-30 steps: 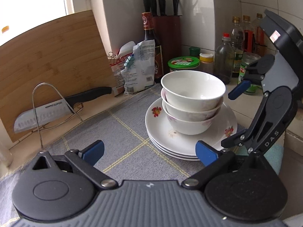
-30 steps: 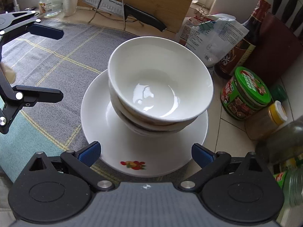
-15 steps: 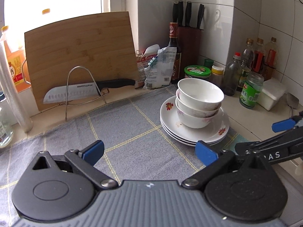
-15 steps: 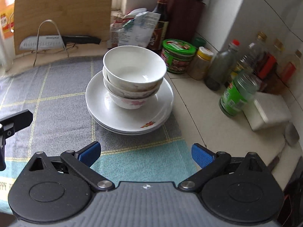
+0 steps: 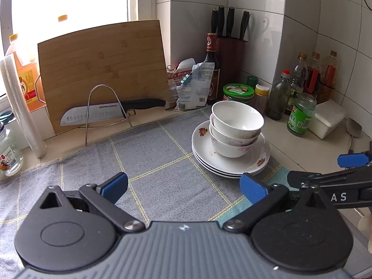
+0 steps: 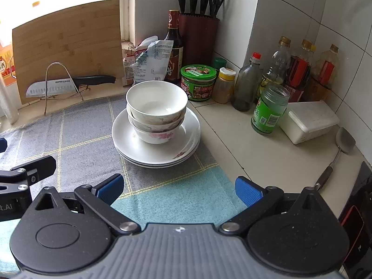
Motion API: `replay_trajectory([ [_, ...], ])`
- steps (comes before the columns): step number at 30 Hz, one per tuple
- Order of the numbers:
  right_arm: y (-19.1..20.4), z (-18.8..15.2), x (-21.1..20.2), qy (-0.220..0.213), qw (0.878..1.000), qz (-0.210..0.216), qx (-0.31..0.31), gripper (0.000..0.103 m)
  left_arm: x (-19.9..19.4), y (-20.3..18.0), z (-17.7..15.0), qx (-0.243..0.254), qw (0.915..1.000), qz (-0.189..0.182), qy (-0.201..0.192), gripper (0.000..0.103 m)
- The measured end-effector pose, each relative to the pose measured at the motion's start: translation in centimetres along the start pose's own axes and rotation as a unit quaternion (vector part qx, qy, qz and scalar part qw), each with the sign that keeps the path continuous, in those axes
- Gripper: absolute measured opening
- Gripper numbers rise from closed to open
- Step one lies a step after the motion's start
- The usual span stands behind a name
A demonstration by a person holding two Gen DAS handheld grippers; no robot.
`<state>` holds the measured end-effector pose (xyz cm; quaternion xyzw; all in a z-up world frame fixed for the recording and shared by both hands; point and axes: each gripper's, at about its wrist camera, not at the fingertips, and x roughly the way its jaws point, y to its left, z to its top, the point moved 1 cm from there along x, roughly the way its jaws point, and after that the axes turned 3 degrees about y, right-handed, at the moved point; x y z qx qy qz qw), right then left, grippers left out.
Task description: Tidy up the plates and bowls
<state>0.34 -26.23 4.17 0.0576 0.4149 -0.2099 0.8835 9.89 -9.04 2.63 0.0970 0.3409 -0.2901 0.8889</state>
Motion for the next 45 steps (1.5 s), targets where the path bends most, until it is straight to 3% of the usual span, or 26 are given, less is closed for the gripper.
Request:
replay_trajectory([
  [45, 0.12, -0.31, -0.93, -0.003, 1.0, 0.002, 0.014, 0.103, -0.7, -0.71, 0.15, 0.005, 0.9997, 0.023, 0.001, 0.102],
])
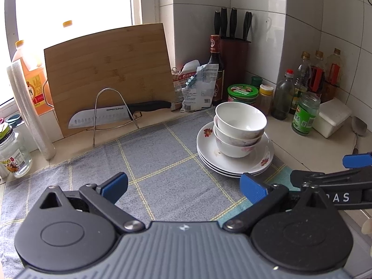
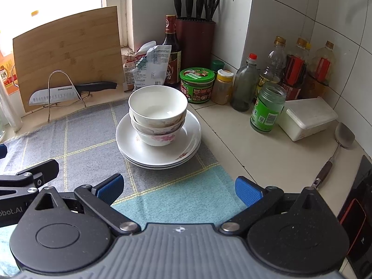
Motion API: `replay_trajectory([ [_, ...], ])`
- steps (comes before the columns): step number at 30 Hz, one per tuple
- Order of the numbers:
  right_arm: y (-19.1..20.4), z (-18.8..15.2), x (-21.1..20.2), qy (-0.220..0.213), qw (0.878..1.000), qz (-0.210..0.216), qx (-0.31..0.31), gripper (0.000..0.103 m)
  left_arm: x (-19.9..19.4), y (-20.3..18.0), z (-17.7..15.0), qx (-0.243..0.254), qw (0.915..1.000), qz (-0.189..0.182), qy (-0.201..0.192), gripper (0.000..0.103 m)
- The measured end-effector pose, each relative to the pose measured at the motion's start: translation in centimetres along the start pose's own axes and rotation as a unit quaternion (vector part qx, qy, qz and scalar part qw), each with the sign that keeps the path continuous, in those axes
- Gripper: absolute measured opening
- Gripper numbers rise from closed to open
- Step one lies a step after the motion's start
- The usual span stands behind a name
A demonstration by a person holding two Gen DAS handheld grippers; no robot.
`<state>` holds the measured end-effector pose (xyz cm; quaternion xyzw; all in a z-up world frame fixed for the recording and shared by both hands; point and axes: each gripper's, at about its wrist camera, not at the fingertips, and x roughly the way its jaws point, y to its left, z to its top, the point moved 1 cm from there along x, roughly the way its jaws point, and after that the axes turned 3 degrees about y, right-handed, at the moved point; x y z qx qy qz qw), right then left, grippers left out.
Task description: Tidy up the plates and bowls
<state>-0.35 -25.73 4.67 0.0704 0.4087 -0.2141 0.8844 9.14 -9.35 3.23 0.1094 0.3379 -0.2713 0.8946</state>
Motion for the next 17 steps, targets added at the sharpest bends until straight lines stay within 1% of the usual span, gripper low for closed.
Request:
replay_trajectory([
  [17, 0.05, 0.01, -0.18, -0.004, 1.0, -0.001, -0.004, 0.103, -0.32, 0.02, 0.05, 0.0, 1.0, 0.003, -0.002, 0.102],
])
